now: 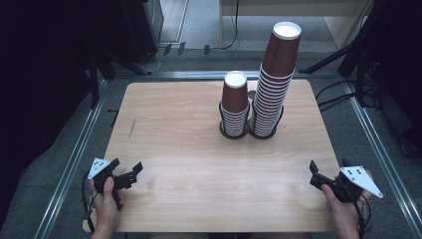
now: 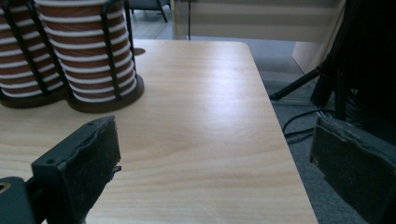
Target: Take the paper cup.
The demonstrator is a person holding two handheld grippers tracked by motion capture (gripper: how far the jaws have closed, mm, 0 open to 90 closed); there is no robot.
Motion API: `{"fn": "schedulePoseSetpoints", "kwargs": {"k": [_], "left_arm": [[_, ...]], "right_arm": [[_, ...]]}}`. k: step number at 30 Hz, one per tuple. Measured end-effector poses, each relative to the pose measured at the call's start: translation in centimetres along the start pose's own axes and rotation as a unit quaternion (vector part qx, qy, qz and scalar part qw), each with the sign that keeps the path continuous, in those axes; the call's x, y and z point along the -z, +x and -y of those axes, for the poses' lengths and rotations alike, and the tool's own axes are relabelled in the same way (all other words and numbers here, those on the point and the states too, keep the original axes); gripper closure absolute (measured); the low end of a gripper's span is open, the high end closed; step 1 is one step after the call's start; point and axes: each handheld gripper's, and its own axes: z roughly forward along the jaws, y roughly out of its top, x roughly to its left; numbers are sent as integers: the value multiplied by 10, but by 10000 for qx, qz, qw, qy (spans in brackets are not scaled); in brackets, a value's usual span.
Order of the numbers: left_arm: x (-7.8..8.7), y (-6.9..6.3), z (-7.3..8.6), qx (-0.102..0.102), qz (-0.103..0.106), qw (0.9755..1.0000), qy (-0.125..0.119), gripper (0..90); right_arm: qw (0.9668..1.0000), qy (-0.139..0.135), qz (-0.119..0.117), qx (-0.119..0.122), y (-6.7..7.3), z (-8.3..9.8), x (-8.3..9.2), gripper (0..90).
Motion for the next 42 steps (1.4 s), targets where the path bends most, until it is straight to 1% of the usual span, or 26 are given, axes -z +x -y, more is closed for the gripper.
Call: {"fn": "schedulePoseSetpoints", "kwargs": {"k": [2, 3, 6, 8, 11, 14, 17, 20, 23, 24, 25, 26, 27, 28, 31, 33, 34, 35, 37, 42], "left_arm": [[0, 0, 0, -9, 9, 10000, 21, 0], [0, 0, 0, -4, 8, 10000, 23, 0], [0, 0, 0, 18, 5, 10000, 33, 0], [-1, 0, 0, -10, 0, 10000, 39, 0], [-1, -2, 0, -61, -37, 10000, 63, 0], [-1, -2, 0, -100, -36, 9999, 72, 0], [-1, -2, 0, -83, -19, 9999, 67, 0], [-1, -1, 0, -63, 3, 10000, 67, 0], [-1, -2, 0, -78, 7, 9999, 67, 0], [-1, -2, 0, -91, 6, 9999, 72, 0], [-1, -2, 0, -97, 9, 9999, 74, 0], [-1, -2, 0, -100, 11, 9999, 76, 0], [-1, -2, 0, -104, 14, 9999, 77, 0], [-1, -2, 0, -102, 19, 9999, 75, 0], [-1, -2, 0, -89, 28, 9999, 72, 0], [-1, -2, 0, -92, 30, 9999, 75, 0], [-1, -2, 0, -98, 32, 9999, 74, 0], [-1, -2, 0, -101, 33, 9999, 75, 0], [-1, -2, 0, -115, 36, 9999, 76, 0], [-1, -2, 0, -115, 52, 9999, 77, 0]], "right_arm": [[10000, -28, -12, -15, 4, -9, 0, 18], [10000, -28, -12, -15, 4, -9, 0, 18], [10000, -81, -50, -21, 8, -18, -1, 18], [9999, -90, -94, -5, 12, -26, -3, 18], [9999, -38, -142, 10, 15, -31, -5, 19], [9997, -16, -252, 61, 21, -38, -8, 19], [9993, -79, -342, 89, 28, -47, -11, 19], [9988, -163, -437, 166, 36, -60, -15, 19], [9982, -261, -502, 202, 41, -73, -18, 19], [9979, -319, -521, 201, 44, -82, -20, 19], [9979, -319, -521, 201, 44, -82, -20, 19], [9979, -327, -528, 191, 44, -85, -21, 19], [9978, -362, -537, 155, 46, -93, -23, 19], [9978, -362, -537, 155, 46, -93, -23, 19], [9974, -404, -583, 105, 49, -104, -27, 19], [9971, -445, -611, 119, 51, -110, -29, 19], [9967, -482, -641, 126, 55, -117, -31, 19], [9967, -482, -641, 126, 55, -117, -31, 19], [9963, -519, -674, 128, 58, -123, -32, 19], [9955, -638, -680, 151, 68, -136, -39, 19]]}}
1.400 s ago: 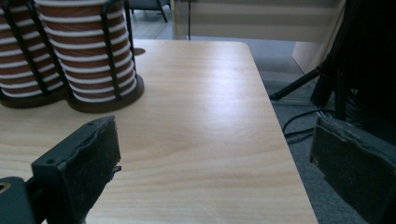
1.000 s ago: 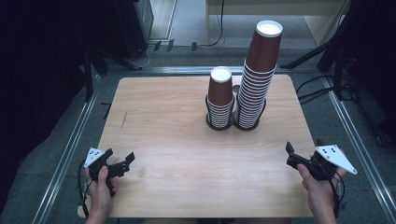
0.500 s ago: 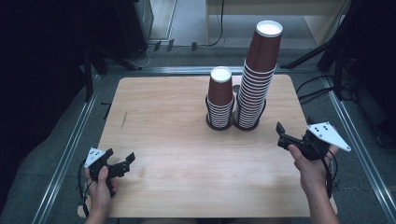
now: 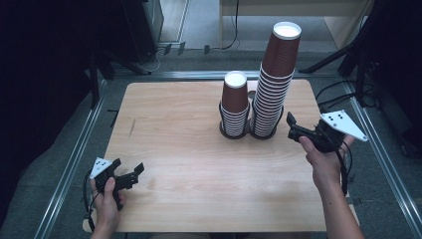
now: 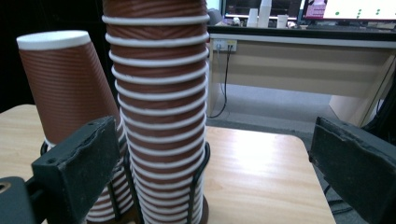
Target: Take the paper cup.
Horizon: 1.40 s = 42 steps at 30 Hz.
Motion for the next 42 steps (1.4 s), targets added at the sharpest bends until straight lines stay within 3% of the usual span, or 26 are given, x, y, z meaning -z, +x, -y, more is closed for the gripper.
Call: {"fn": "schedulePoseSetpoints", "kwargs": {"k": [7, 11, 15, 23, 33, 37, 42], "left_arm": [[0, 0, 0, 18, 20, 10000, 0, 0], [0, 1, 0, 48, 44, 10000, 0, 0], [0, 1, 0, 49, 56, 10000, 8, 0], [0, 1, 0, 22, 79, 10000, 26, 0], [-1, 1, 0, 39, 110, 9999, 32, 0], [-1, 1, 0, 38, 117, 9999, 36, 0], [-1, 1, 0, 50, 124, 9999, 44, 0]], "right_arm": [[9999, -136, -61, 64, 13, -16, -12, 19], [9998, -184, -103, 23, 17, -23, -17, 19], [9993, -286, -169, -175, 21, -30, -24, 19], [9987, -420, -236, -164, 33, -42, -36, 19], [9983, -551, -125, -111, 41, -65, -52, 19], [9981, -562, -111, -226, 43, -73, -58, 19], [9984, -546, 37, -158, 51, -80, -68, 19]]}}
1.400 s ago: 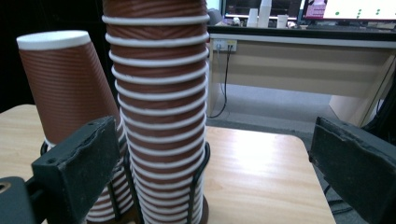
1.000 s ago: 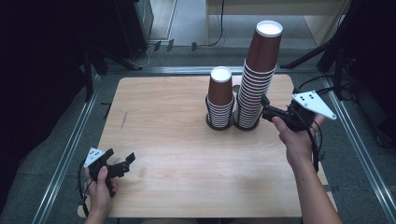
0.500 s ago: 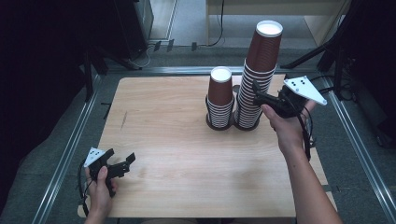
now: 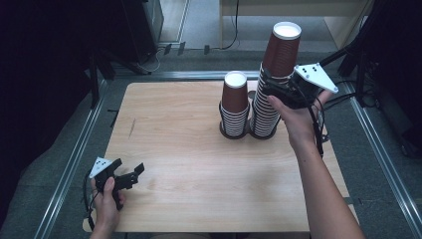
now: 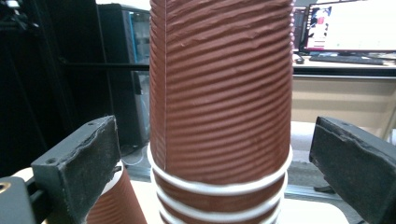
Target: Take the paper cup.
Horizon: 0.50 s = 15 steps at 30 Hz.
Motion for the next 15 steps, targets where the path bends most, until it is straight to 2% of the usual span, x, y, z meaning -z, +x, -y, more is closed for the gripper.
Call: {"fn": "schedulePoseSetpoints", "kwargs": {"k": [6, 15], "left_arm": [[0, 0, 0, 10, 15, 10000, 5, 0], [0, 0, 0, 8, 20, 10000, 1, 0]], "right_arm": [[9998, 83, 193, 17, 3, -5, -12, 19], [9993, 144, 351, 34, 3, -8, -24, 20]]}}
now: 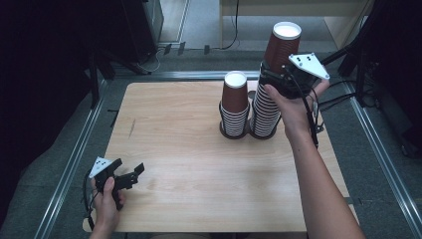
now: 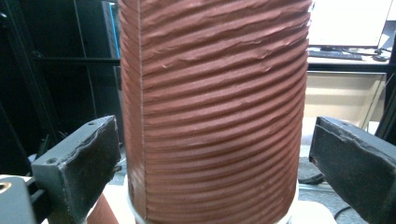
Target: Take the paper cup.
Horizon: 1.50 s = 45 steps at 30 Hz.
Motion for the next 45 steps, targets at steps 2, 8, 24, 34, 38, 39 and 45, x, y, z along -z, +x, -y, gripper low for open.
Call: {"fn": "schedulePoseSetpoints", "kwargs": {"k": [2, 8, 24, 34, 38, 39, 45], "left_arm": [[0, 0, 0, 0, -1, 10000, -1, 0], [0, 0, 0, -6, 5, 10000, 1, 0], [0, 0, 0, -26, 25, 10000, -3, 0], [0, 0, 0, -25, 46, 10000, -16, 0], [0, 0, 0, -25, 45, 10000, -14, 0], [0, 0, 0, -25, 44, 10000, -15, 0], [0, 0, 0, -15, 39, 10000, -17, 0]], "right_arm": [[10000, 18, 23, 2, 0, 0, -3, 20], [9999, -23, 104, 4, 2, -2, -9, 38], [9994, -47, 302, 146, 10, -4, -12, 105], [9989, -385, 214, 135, 9, -11, -8, 128], [9981, -514, 208, 270, 9, -16, -7, 131], [9980, -519, 209, 293, 8, -16, -7, 131], [9958, -776, 143, 471, 8, -23, -6, 132]]}}
